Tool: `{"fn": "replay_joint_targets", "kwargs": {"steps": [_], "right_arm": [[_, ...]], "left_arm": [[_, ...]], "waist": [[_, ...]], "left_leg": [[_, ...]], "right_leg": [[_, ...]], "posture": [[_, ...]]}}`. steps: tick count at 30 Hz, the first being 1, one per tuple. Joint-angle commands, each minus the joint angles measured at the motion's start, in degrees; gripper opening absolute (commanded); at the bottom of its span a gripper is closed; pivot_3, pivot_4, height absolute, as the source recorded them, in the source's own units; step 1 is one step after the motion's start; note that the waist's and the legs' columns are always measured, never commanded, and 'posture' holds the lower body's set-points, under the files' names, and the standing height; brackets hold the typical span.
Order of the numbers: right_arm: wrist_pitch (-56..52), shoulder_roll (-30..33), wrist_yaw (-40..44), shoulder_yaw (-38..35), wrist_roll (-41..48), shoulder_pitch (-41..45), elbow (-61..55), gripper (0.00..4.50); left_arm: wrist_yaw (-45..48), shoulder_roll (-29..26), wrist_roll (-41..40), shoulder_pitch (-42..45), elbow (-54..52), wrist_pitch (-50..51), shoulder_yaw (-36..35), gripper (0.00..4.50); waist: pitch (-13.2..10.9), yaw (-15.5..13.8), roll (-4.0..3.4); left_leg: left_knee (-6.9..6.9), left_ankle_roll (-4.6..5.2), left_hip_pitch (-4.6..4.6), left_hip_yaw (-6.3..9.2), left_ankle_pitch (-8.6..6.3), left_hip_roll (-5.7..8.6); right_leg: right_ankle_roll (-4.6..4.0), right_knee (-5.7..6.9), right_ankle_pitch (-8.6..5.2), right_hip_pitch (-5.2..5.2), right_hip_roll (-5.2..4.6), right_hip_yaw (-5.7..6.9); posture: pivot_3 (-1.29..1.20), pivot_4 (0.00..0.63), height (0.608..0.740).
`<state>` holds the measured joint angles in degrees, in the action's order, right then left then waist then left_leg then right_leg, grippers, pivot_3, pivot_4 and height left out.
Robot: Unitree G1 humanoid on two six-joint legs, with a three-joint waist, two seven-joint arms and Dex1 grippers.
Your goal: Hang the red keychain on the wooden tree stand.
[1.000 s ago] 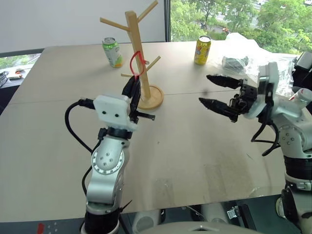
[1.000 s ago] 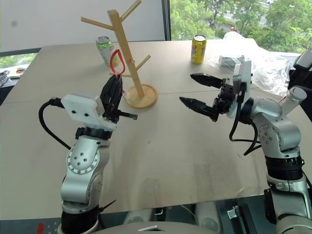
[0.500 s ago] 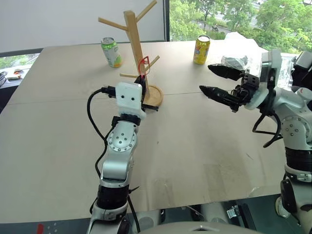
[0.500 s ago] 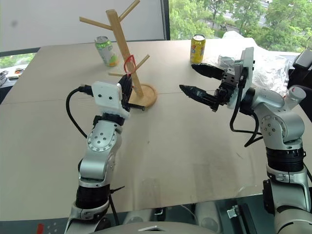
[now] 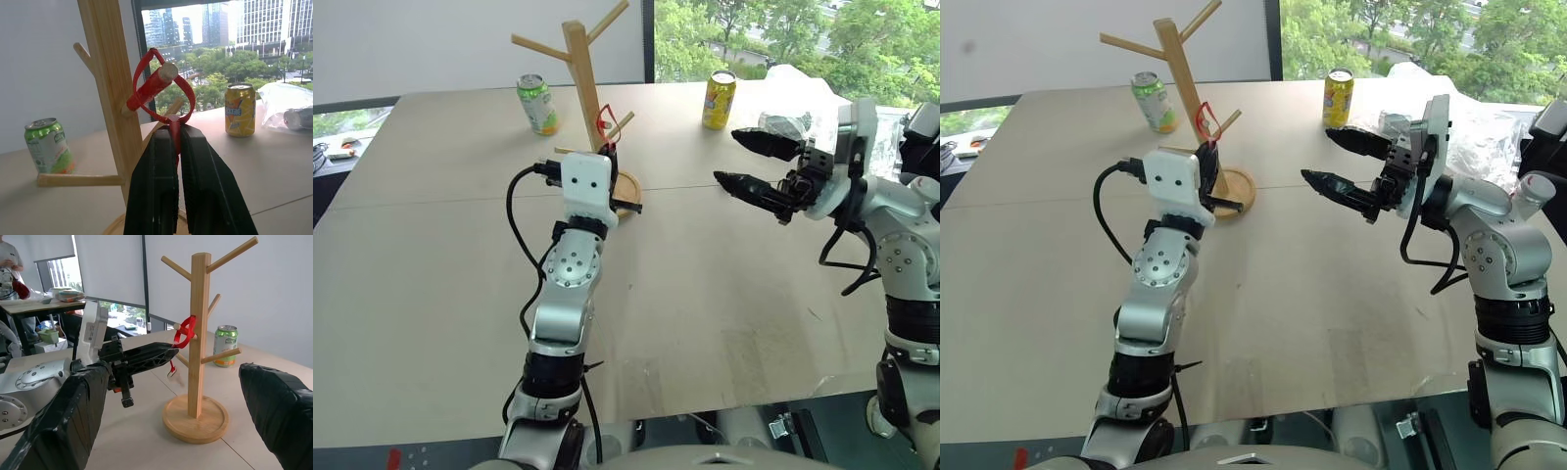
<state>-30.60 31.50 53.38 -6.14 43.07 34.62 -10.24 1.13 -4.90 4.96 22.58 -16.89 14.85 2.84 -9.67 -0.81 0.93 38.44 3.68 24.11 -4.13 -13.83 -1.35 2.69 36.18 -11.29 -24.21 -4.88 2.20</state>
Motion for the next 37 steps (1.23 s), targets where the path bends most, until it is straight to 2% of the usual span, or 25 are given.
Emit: {"fn": "replay_joint_targets", "kwargs": {"steps": [1,9,10,11,14,18,26,34,37], "right_arm": [[1.5,0.3,0.1,-1.6,0.1,1.1,-1.6,4.5],[2.1,0.2,-0.1,-1.4,-0.4,1.3,-1.1,4.5],[2.2,0.1,-0.1,-1.4,-0.6,1.3,-1.0,4.5],[2.3,0.1,-0.2,-1.3,-0.7,1.3,-0.9,4.5],[2.3,-0.2,-0.2,-1.3,-0.9,1.3,-0.9,4.5],[2.5,-0.3,-0.2,-1.4,-1.0,1.0,-0.8,4.5],[4.2,-1.8,-2.4,-1.3,-3.5,-0.4,0.7,4.5],[20.7,-11.7,-19.2,-1.1,-19.8,-4.6,13.7,4.5],[26.8,-15.2,-24.1,-0.9,-24.3,-6.5,18.4,4.5]], "left_arm": [[-1.6,0.8,0.1,2.3,0.7,0.4,-1.3,0.05],[-1.9,1.3,-0.3,3.5,2.7,0.8,-2.5,0.05],[-1.9,1.2,-0.2,3.4,2.7,0.8,-2.5,0.72],[-1.9,1.2,-0.2,3.4,2.7,0.8,-2.5,0.94],[-1.8,1.2,-0.1,3.3,2.4,0.6,-2.4,2.59],[-1.8,1.3,0.0,3.2,2.3,0.6,-2.2,4.39],[-0.2,0.8,-0.7,-1.4,-0.6,-0.1,-1.7,4.45],[1.2,-2.3,-1.2,-13.4,-3.8,-2.4,-5.1,4.45],[-0.3,-1.1,-2.3,-16.0,-2.5,-2.9,-7.2,4.45]], "waist": [[0.0,0.0,0.0],[0.0,0.0,0.0],[0.0,0.0,0.0],[0.0,0.0,0.0],[0.0,0.0,0.01],[0.0,0.0,0.01],[0.0,0.1,0.0],[0.0,0.1,0.05],[0.0,0.1,0.06]], "left_leg": [[0.0,0.0,0.0,0.0,0.0,0.0],[0.0,0.0,0.0,0.0,0.0,0.0],[0.0,0.0,0.0,0.0,0.0,0.0],[0.0,0.0,0.0,0.0,0.0,0.0],[0.0,0.0,0.0,0.0,0.0,0.0],[0.0,0.0,0.0,0.0,0.0,0.0],[-0.01,0.0,0.0,0.0,0.0,0.0],[-0.04,-0.02,-0.06,-0.07,0.0,-0.05],[-0.05,-0.02,-0.11,-0.1,0.0,-0.03]], "right_leg": [[0.0,0.0,0.0,0.0,0.0,0.0],[0.0,0.0,0.0,0.0,0.0,0.01],[0.0,0.0,0.0,0.0,0.0,0.01],[0.0,0.0,0.0,0.0,0.0,0.01],[0.0,0.0,0.0,0.0,0.0,0.01],[0.0,0.0,0.0,0.0,0.0,0.01],[0.0,0.0,0.0,0.0,0.0,0.0],[-0.01,0.03,0.0,0.0,0.02,-0.01],[-0.01,0.01,-0.01,0.03,0.0,-0.03]], "posture": [[0.0,0.15,0.74],[0.0,0.15,0.74],[0.0,0.15,0.74],[0.0,0.15,0.74],[0.0,0.15,0.74],[0.0,0.15,0.74],[0.0,0.15,0.74],[0.0,0.15,0.74],[0.0,0.15,0.74]]}}
